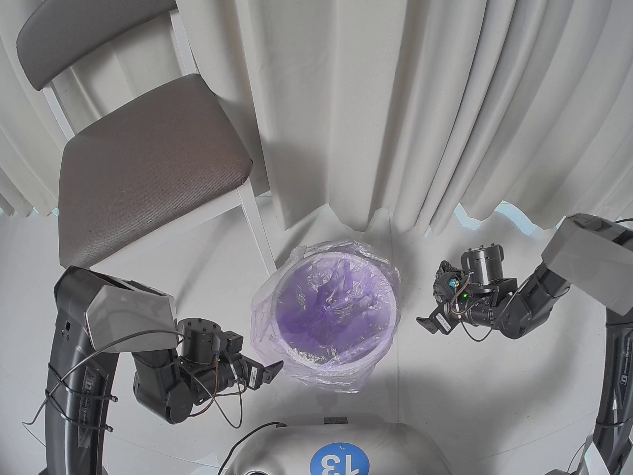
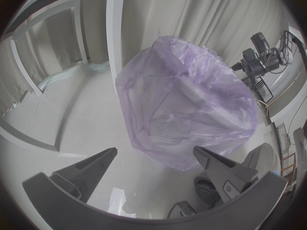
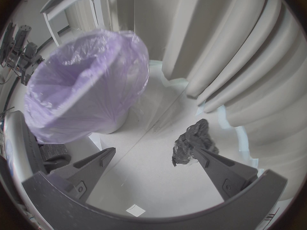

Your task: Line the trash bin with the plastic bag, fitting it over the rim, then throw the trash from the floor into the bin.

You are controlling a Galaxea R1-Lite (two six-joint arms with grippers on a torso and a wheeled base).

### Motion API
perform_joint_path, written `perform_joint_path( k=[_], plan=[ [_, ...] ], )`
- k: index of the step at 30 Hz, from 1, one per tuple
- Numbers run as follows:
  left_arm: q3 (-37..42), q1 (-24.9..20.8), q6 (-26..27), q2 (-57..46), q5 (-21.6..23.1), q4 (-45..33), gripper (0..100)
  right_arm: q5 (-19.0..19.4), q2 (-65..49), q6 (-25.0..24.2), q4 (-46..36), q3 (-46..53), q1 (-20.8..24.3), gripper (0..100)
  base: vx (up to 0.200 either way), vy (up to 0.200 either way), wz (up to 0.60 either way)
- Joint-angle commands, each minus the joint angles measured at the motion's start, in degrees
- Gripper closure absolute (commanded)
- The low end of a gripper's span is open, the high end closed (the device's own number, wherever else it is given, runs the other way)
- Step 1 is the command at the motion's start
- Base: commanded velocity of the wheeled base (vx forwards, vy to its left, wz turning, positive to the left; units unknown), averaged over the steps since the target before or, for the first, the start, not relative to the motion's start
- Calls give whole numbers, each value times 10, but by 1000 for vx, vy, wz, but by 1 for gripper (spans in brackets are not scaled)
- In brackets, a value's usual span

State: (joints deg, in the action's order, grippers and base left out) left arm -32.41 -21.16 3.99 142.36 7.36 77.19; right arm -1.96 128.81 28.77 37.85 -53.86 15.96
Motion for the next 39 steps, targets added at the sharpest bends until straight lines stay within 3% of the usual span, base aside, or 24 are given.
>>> perform_joint_path(
  k=[1, 5, 6, 9, 10, 11, 13, 16, 24, 39],
  plan=[
    [82, 2, 10, -7, 3, 75, 0, 1, -127, 8, -1, 56, 23, 0, 0, 0, 0],
    [101, 1, 10, -3, 5, 101, 0, 2, -153, 8, -6, 60, 48, 0, 0, 0, 0],
    [117, -6, 10, 6, 5, 127, 0, 19, -169, 10, -6, 75, 99, 0, 0, 0, 0],
    [117, -10, 9, 13, 5, 128, 0, 42, -168, 14, -6, 78, 135, 0, 0, 0, 0],
    [118, -10, 9, 17, 5, 128, 0, 66, -165, 24, -3, 79, 147, 0, 0, 0, 0],
    [118, -10, 9, 18, 5, 128, 0, 78, -165, 29, -1, 79, 149, 0, 0, 0, 0],
    [118, -11, 5, 22, 5, 128, 0, 150, -153, 77, -1, 80, 150, 0, 0, 0, 0],
    [122, -12, 7, 21, 2, 128, 0, 184, -124, 133, 1, 81, 147, 0, 0, 0, 0],
    [139, -4, 3, -6, 4, 128, 0, 284, -36, 139, 28, 55, 132, 0, 0, 0, 0],
    [132, 9, 4, -23, 5, 128, 0, 327, 54, 137, -30, -62, 98, 0, 0, 0, 0]
  ],
)
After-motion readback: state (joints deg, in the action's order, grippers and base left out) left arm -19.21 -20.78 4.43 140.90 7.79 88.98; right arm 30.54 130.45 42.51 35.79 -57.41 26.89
